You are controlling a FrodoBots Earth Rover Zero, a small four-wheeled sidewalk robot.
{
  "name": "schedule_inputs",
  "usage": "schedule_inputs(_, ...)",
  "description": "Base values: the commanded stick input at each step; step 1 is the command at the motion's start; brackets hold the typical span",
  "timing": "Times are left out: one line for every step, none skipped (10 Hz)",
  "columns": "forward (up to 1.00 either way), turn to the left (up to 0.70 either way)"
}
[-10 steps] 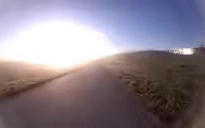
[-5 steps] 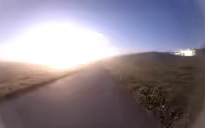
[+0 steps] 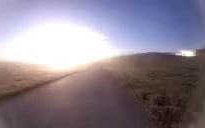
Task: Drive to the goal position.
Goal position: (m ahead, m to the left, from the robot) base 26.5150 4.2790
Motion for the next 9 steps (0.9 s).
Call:
schedule_inputs(0.85, 0.00)
schedule_inputs(0.85, 0.00)
schedule_inputs(0.85, 0.00)
schedule_inputs(0.85, 0.00)
schedule_inputs(0.87, 0.00)
schedule_inputs(0.94, 0.00)
schedule_inputs(1.00, 0.00)
schedule_inputs(1.00, 0.00)
schedule_inputs(1.00, 0.00)
